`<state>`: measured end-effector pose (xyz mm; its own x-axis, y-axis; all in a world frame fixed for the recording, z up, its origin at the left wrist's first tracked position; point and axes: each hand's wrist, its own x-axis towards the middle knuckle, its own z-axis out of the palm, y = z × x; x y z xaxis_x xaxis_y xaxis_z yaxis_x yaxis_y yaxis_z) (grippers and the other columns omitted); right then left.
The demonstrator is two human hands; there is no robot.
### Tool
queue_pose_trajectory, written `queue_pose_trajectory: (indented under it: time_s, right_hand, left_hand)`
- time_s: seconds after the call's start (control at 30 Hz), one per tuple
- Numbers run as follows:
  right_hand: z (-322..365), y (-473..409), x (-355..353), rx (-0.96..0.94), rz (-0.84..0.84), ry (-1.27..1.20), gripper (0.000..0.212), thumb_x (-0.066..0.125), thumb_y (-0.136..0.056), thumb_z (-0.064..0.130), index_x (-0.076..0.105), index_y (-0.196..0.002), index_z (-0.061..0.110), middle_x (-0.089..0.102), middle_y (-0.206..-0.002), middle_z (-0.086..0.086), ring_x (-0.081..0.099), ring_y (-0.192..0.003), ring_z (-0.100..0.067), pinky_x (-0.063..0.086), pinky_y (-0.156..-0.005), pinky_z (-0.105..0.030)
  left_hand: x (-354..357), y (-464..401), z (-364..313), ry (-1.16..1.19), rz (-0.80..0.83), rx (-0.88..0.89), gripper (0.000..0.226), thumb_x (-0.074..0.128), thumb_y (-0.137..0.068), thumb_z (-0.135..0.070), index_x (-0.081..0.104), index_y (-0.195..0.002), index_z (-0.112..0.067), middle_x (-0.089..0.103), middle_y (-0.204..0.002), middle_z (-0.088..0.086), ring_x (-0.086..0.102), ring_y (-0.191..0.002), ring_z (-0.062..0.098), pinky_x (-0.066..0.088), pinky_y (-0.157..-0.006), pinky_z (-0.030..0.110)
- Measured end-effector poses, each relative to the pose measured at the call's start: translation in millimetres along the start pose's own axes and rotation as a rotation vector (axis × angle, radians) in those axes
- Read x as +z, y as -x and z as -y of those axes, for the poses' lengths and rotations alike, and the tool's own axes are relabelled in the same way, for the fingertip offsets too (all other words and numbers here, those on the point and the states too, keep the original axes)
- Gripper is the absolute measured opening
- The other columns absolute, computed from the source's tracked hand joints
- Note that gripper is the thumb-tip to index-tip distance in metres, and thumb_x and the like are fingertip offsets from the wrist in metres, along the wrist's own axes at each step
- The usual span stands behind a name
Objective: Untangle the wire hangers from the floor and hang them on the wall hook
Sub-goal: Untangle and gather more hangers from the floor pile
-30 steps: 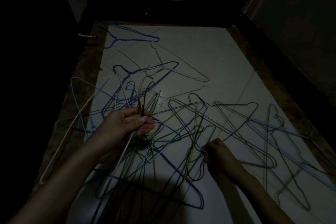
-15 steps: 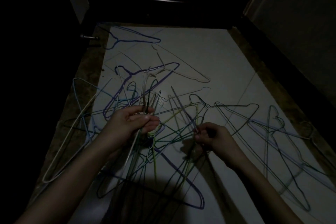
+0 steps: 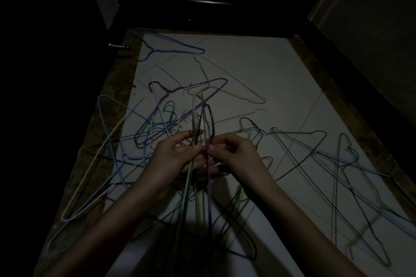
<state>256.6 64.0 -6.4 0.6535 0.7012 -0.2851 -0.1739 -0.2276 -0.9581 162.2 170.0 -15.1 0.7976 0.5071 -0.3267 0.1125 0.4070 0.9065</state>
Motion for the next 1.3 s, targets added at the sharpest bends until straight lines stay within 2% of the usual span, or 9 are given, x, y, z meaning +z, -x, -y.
queue_pose_trajectory:
  time_s: [0.13,0.3,0.57,0.8,0.9,1.0,1.1,1.17,1.3]
  right_hand:
    - [-5,0,2,-0.115,-0.062,0.209,0.008,0.067,-0.082,0.013,0.066,-0.083,0.005,0.064,-0.069,-0.008,0.06,-0.06,-0.014,0.049,-0.055,-0.025]
    - [-8,-4,2,-0.189,-0.146,0.333,0.02,0.071,-0.077,0.015,0.059,-0.063,0.019,0.057,-0.06,0.004,0.05,-0.055,-0.002,0.043,-0.056,-0.024]
    - [-33,-14,-20,-0.12,-0.088,0.405,0.005,0.065,-0.083,0.011,0.063,-0.084,0.015,0.057,-0.074,0.007,0.055,-0.066,-0.012,0.048,-0.062,-0.027]
    - [-101,-20,-31,0.102,-0.02,0.608,0.01,0.054,-0.088,0.004,0.063,-0.092,0.005,0.06,-0.08,-0.002,0.053,-0.063,-0.002,0.039,-0.049,-0.003]
    - [-118,-19,-30,0.127,0.011,0.652,0.012,0.053,-0.088,0.007,0.064,-0.092,0.012,0.069,-0.096,-0.006,0.061,-0.072,-0.008,0.046,-0.06,-0.012]
    - [-125,-19,-23,0.116,0.09,0.679,0.027,0.058,-0.087,0.014,0.06,-0.114,0.018,0.068,-0.106,-0.007,0.063,-0.09,-0.016,0.045,-0.076,-0.023]
    - [-126,-22,-15,0.085,0.169,0.769,0.036,0.056,-0.09,0.022,0.053,-0.126,0.018,0.063,-0.113,-0.005,0.057,-0.098,-0.016,0.036,-0.072,-0.02]
    - [-126,-26,-13,0.076,0.155,0.798,0.033,0.055,-0.091,0.024,0.055,-0.123,0.016,0.06,-0.117,-0.005,0.056,-0.104,-0.017,0.033,-0.071,-0.017]
    - [-123,-32,-15,0.104,0.007,0.716,0.019,0.061,-0.087,0.023,0.064,-0.101,0.012,0.068,-0.099,-0.007,0.058,-0.082,-0.011,0.038,-0.066,-0.017]
  left_hand:
    - [3,1,0,-0.013,0.025,0.0,0.032,0.056,-0.088,-0.003,0.059,-0.118,-0.014,0.072,-0.099,0.015,0.07,-0.09,0.025,0.058,-0.074,0.026]
    - [6,1,-1,0.059,0.012,0.015,0.032,0.054,-0.089,0.001,0.058,-0.117,-0.015,0.074,-0.091,0.01,0.071,-0.083,0.017,0.055,-0.064,0.02]
    - [-10,-2,-4,0.002,-0.081,0.047,0.025,0.063,-0.08,0.005,0.066,-0.099,-0.011,0.072,-0.094,0.015,0.069,-0.088,0.024,0.056,-0.074,0.024]
    - [-17,-1,-3,-0.03,-0.135,0.076,0.01,0.061,-0.083,0.005,0.061,-0.087,-0.004,0.067,-0.067,0.009,0.066,-0.065,0.013,0.052,-0.063,0.017]
    - [-18,0,-5,-0.06,-0.145,0.089,0.012,0.06,-0.084,0.005,0.062,-0.082,-0.007,0.067,-0.063,0.006,0.065,-0.064,0.013,0.052,-0.062,0.016]
    - [-16,1,-9,-0.029,-0.164,0.084,0.013,0.055,-0.086,0.007,0.06,-0.084,-0.005,0.068,-0.059,0.002,0.065,-0.057,0.008,0.05,-0.055,0.013]
    - [-17,2,-12,-0.001,-0.162,0.089,0.012,0.052,-0.087,0.008,0.059,-0.087,-0.002,0.069,-0.061,0.003,0.066,-0.057,0.008,0.051,-0.054,0.013]
    - [-20,3,-12,0.009,-0.171,0.089,0.013,0.052,-0.088,0.008,0.06,-0.086,-0.002,0.07,-0.063,0.005,0.067,-0.059,0.01,0.051,-0.056,0.014]
    - [-25,2,-8,-0.017,-0.184,0.073,0.013,0.053,-0.087,0.008,0.06,-0.084,-0.003,0.071,-0.065,0.008,0.069,-0.062,0.014,0.054,-0.059,0.016]
